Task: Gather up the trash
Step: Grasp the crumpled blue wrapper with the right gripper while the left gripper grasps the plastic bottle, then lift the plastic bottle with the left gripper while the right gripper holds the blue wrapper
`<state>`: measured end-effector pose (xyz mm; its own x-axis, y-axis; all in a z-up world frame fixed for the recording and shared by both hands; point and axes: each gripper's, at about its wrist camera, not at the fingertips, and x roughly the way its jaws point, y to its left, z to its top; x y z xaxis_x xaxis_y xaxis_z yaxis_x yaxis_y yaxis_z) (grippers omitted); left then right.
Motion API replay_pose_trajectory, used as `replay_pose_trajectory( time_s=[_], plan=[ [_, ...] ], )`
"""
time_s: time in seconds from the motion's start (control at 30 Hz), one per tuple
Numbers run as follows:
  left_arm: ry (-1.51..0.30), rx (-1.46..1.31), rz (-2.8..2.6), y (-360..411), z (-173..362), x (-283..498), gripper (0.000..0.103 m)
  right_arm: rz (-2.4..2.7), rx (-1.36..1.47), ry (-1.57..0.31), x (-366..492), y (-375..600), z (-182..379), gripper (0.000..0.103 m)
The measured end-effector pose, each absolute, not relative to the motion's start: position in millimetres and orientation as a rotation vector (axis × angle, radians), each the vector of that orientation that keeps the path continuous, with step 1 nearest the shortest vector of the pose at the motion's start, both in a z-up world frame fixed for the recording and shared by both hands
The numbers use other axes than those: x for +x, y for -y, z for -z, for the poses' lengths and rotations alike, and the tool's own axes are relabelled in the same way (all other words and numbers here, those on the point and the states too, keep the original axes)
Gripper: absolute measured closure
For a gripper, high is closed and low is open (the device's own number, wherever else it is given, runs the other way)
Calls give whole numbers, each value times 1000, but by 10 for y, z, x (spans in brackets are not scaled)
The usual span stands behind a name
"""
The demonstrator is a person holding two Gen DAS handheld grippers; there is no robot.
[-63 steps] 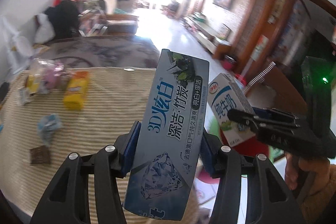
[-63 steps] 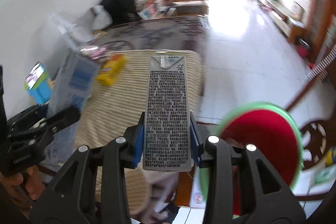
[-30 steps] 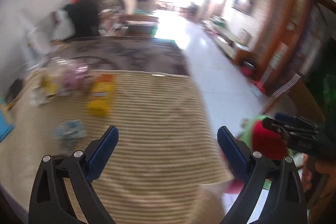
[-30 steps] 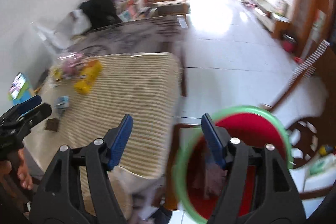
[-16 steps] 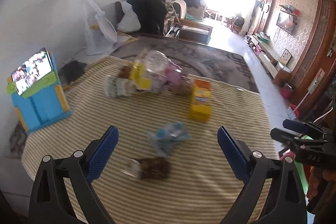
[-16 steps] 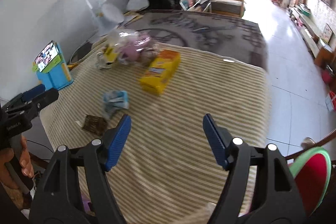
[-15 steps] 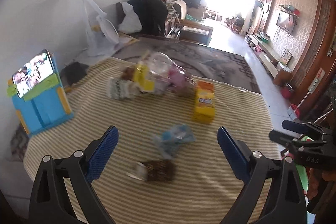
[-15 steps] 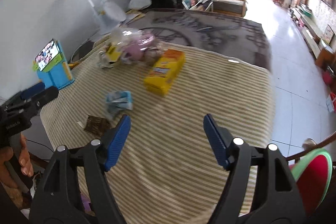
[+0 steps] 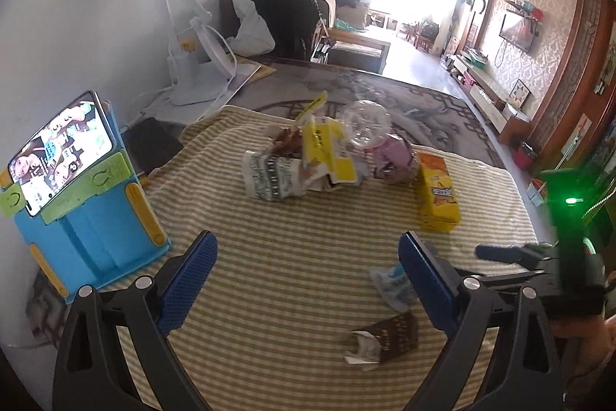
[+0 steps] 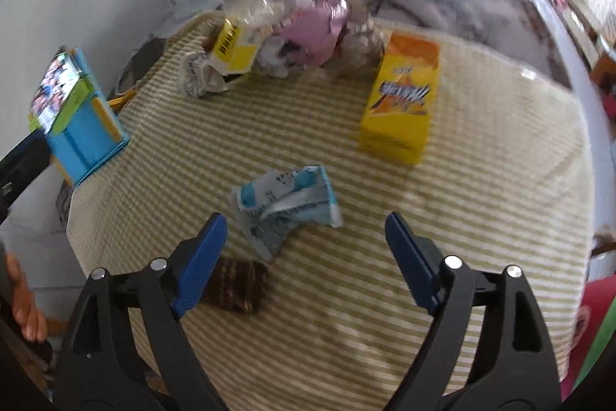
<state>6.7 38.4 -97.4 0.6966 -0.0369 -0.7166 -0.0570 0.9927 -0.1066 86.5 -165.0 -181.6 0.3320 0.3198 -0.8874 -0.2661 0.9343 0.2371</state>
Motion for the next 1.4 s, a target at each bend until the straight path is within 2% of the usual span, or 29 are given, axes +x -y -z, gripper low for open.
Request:
replay_pose_trajectory(
  time_s=[0.13,0.23,0.27,0.3,0.33,0.4,0.47,0.57,0.77,0.97,1.2,1.23,1.3,1.33,1.4],
  plan=[
    [-823,-140,-10,-543,1040,170,12,-338,112,-1218,1009,1506,2036,20],
    [-839,-142,-10,-638,1104,241,12,-326,48,-1258,1066,1342,2177,21],
    [-849,-145,-13,-686,1136,280,12,-320,14,-1272,1073,1273,2237,30],
    [-854,-149,-15,-704,1147,305,12,-319,5,-1272,1075,1244,2262,31],
    [-863,-156,-18,-750,1180,356,12,-321,0,-1266,1064,1216,2274,46],
    [-871,-157,-21,-797,1221,427,12,-334,4,-1259,1057,1189,2268,51],
    [-886,-150,-18,-838,1293,563,12,-353,-2,-1247,1043,1174,2228,63],
    [-915,-138,-2,-860,1400,824,12,-376,-19,-1221,979,1179,2126,68],
    [-909,-140,96,-697,1374,1353,12,-371,8,-1196,877,1272,1962,68],
    [-900,-126,244,-196,1207,1838,12,-327,20,-1179,860,1430,1843,68],
    [-975,-24,239,307,1393,2299,13,-292,31,-1173,817,1479,1824,68],
    [-995,-21,240,330,1453,2342,16,-291,26,-1171,809,1459,1828,68],
    [-1015,-31,237,325,1526,2388,30,-290,27,-1164,792,1470,1807,68],
    [-1022,-54,238,296,1555,2407,43,-290,30,-1159,789,1483,1793,68],
    [-1026,-93,241,229,1575,2407,45,-288,39,-1154,795,1503,1781,68]
  ],
)
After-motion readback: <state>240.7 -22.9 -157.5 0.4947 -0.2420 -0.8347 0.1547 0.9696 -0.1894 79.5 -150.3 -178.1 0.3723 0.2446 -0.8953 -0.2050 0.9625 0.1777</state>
